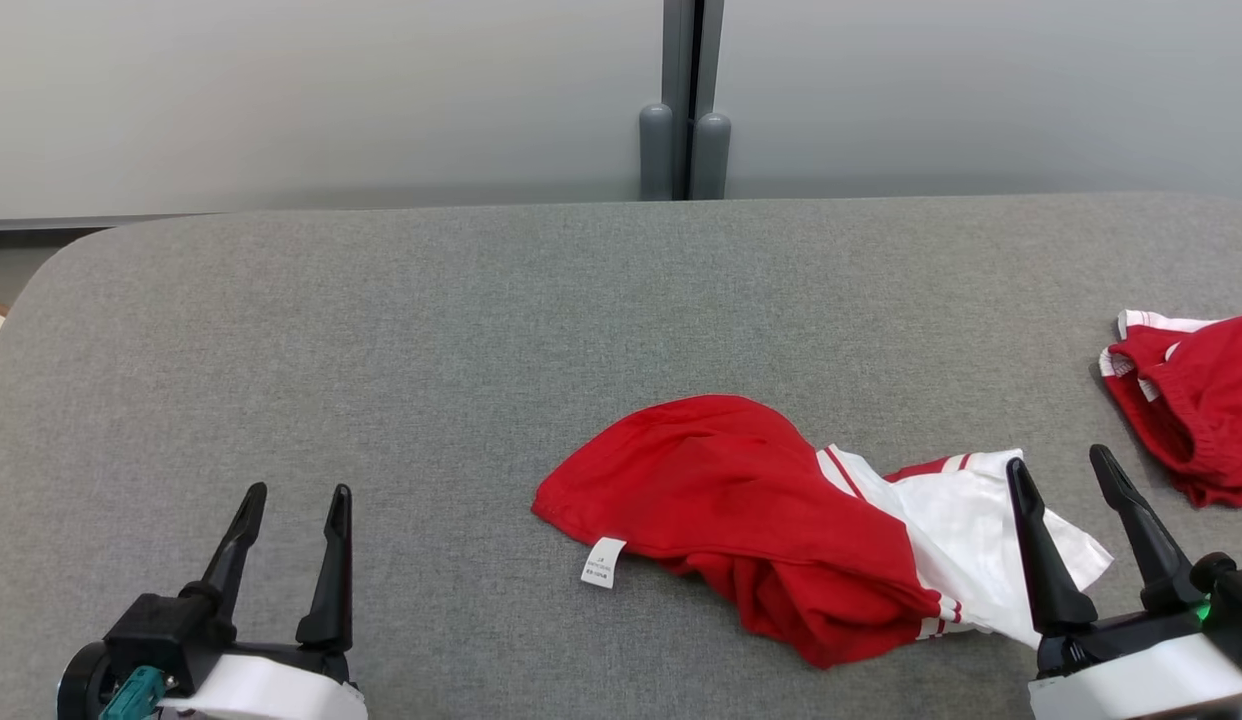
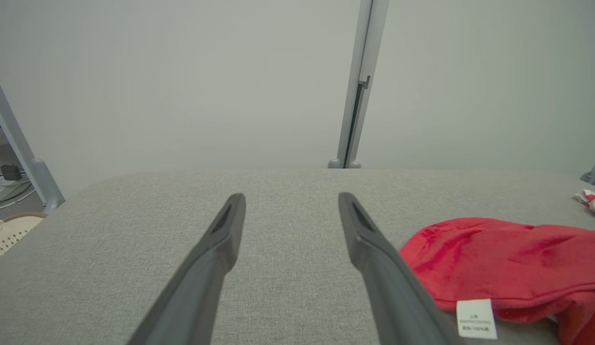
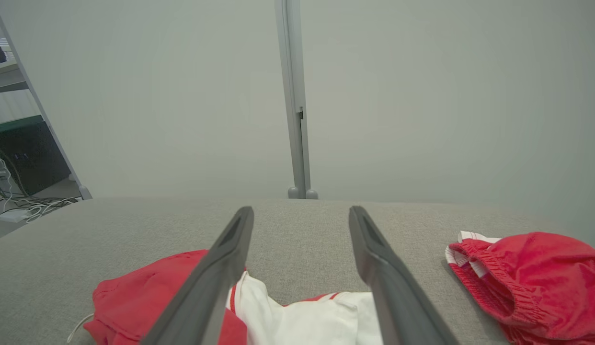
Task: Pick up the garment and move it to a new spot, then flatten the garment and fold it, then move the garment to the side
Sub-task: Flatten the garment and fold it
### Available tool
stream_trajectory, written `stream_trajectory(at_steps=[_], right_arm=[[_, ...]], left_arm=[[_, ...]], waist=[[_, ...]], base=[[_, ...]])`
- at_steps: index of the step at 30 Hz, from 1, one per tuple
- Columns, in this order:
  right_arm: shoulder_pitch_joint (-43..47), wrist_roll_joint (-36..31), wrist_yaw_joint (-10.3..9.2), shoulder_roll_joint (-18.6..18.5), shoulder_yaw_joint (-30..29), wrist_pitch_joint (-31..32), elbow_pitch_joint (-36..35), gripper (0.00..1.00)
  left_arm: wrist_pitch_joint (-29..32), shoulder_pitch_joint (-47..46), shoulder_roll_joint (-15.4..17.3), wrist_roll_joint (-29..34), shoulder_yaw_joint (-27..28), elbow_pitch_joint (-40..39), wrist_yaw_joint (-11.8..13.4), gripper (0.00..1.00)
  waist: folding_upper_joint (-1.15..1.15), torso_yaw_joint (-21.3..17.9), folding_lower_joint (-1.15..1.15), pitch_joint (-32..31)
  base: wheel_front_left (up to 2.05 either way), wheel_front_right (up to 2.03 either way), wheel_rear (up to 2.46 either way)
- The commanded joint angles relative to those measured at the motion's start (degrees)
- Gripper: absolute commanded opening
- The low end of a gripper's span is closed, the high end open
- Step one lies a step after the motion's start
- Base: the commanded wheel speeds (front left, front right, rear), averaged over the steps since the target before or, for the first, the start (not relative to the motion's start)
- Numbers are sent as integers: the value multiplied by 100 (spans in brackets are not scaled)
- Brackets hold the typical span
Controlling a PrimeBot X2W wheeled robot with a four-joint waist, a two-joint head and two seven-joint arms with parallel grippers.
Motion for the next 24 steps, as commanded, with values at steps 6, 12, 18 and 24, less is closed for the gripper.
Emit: stream_trajectory(at_steps=[6,12,18,24], right_arm=[[-226,-9,-1,33,35,-30,1,100],[-348,-51,-1,92,54,-36,10,100],[-362,-69,-1,207,-7,-51,61,100],[-313,-12,-1,192,-208,53,153,100]], left_arm=[[415,-703,-66,-117,-431,100,-388,100],[865,-1438,-238,-279,-914,864,-854,100],[1258,-1936,-363,-545,-1233,2107,-1062,100],[1383,-2129,-322,-770,-1282,2786,-1108,0]], waist=[[0,-92,0,272],[0,-294,0,565],[0,-500,0,784],[0,-654,0,940]], base=[[0,0,0],[0,0,0],[0,0,0],[0,0,0]])
